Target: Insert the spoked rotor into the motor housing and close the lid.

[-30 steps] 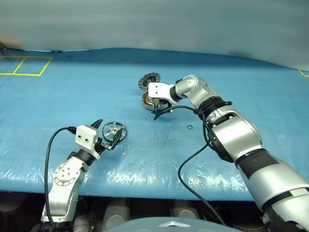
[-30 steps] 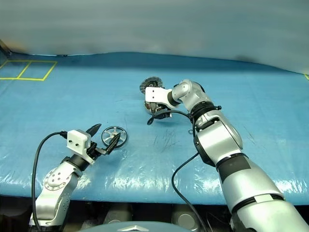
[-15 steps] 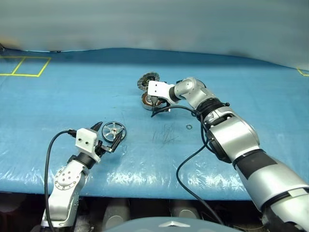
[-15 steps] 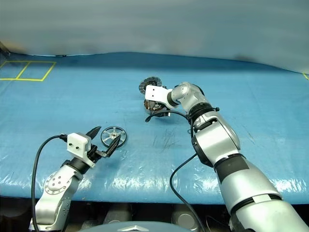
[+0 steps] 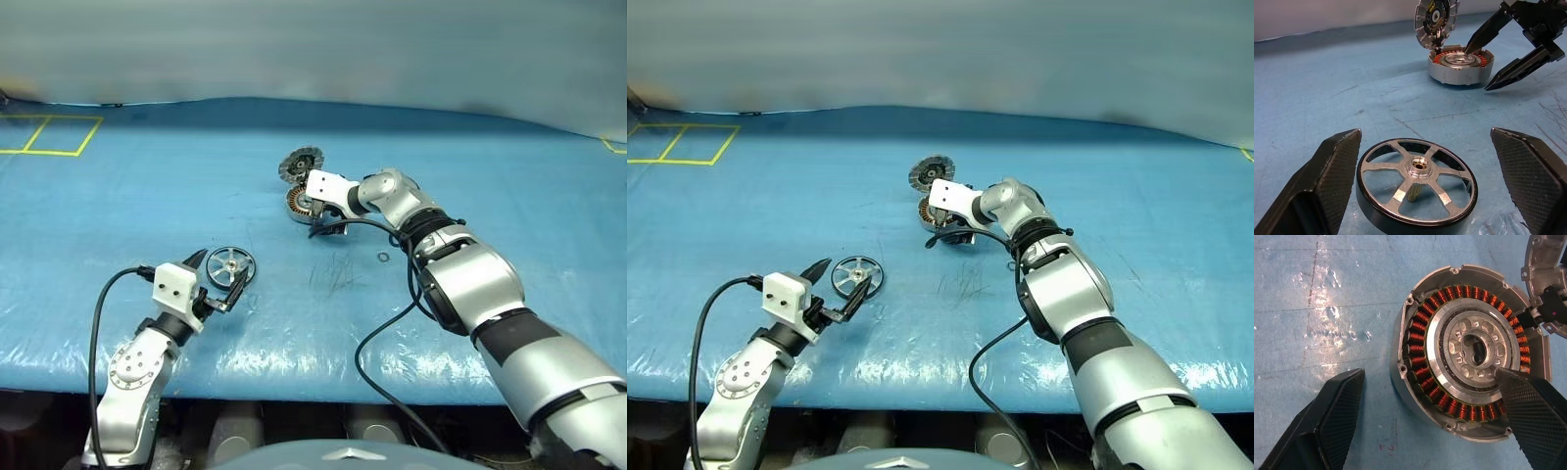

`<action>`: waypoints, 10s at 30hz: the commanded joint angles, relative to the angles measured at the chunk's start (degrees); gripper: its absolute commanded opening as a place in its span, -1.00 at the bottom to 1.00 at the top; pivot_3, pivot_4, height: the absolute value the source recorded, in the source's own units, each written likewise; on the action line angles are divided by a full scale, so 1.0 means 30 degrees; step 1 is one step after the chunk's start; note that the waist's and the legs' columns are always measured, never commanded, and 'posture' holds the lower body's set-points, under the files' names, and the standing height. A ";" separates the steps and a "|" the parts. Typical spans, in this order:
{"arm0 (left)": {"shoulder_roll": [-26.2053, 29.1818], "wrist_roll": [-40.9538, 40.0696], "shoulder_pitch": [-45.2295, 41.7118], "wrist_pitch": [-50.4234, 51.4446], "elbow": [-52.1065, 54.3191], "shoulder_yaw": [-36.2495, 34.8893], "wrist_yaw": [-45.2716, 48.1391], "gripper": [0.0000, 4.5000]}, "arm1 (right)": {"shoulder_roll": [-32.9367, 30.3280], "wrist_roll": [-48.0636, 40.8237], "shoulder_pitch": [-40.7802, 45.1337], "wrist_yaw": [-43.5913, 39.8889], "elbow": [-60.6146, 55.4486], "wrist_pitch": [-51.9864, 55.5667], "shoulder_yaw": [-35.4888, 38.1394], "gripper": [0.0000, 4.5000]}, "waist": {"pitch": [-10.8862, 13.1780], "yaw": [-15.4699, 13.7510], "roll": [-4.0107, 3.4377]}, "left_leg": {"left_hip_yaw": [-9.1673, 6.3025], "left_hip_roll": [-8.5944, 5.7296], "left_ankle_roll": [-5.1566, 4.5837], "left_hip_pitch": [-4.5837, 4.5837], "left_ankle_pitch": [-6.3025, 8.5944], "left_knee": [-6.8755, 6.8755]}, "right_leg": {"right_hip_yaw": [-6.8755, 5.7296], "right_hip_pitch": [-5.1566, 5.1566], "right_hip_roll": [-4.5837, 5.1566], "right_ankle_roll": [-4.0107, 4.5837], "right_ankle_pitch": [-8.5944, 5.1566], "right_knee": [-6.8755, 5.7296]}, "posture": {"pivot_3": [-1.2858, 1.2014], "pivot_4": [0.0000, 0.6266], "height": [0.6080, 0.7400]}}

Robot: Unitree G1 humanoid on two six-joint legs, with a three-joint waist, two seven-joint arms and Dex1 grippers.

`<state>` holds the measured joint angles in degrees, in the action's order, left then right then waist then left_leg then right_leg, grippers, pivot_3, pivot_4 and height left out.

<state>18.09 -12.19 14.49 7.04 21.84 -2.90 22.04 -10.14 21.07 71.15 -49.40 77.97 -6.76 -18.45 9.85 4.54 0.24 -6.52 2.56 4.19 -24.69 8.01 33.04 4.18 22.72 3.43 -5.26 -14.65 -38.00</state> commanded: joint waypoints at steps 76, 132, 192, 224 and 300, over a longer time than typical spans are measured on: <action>0.0252 0.0573 -0.3231 0.0786 -0.2185 0.1712 0.2039 1.00 | -0.5755 -0.6518 -1.9894 -0.2288 -3.3268 1.1797 0.1605 -0.99 | -0.0002 -0.0500 0.0011 | -0.0003 -0.0003 0.0007 -0.0030 0.0006 0.0125 | 0.0002 -0.0054 0.0005 -0.0043 0.0020 0.0045 | 0.03 -0.52 1.00; 0.2118 -0.0825 -0.5445 0.1624 -0.2849 0.2412 0.6054 1.00 | -0.4936 -1.1778 -2.5063 0.6444 -3.4566 1.2339 0.6483 -0.29 | 0.0008 -0.0810 0.0068 | 0.0005 0.0002 0.0010 -0.0086 0.0013 0.0142 | -0.0005 -0.0010 0.0020 -0.0036 0.0017 0.0064 | 0.03 -0.52 1.00; 0.1626 -0.0371 -0.1328 0.1752 0.0387 0.2304 0.3159 1.00 | -0.3581 0.0602 -0.6007 -0.3331 -1.4414 -0.4306 -0.6310 0.56 | 0.0037 -0.0415 0.0106 | 0.0013 0.0009 0.0020 0.0016 -0.0005 0.0067 | -0.0014 -0.0056 0.0016 -0.0028 0.0034 0.0050 | 0.03 -0.52 1.00; 0.2108 -0.0546 -0.3280 0.2088 -0.0544 0.3125 0.4576 1.00 | -0.7585 -0.0692 -1.7200 -0.3423 -3.0081 0.5785 -0.2207 -0.09 | 0.0001 -0.0832 0.0095 | 0.0013 0.0006 0.0023 0.0014 -0.0002 0.0106 | -0.0011 -0.0075 0.0020 -0.0024 0.0025 0.0061 | 0.03 -0.52 1.00; -0.1012 0.3695 -1.3099 -0.3518 -1.0464 0.3755 0.2539 1.00 | -0.7163 0.0331 -1.8916 -0.0823 -2.9422 0.6789 -0.3479 -0.09 | -0.0105 -0.0814 0.0295 | -0.0002 0.0000 0.0029 0.0011 0.0007 0.0213 | -0.0028 -0.0152 0.0020 -0.0071 0.0056 0.0078 | 0.03 -0.52 1.00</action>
<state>14.89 -0.66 -25.09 -4.03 -12.20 9.43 30.06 -31.10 21.88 16.37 -50.96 -13.22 11.92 -27.60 9.54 2.09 1.13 -6.53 2.56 4.28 -24.66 8.03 33.68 4.09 22.27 3.49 -5.47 -14.48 -37.77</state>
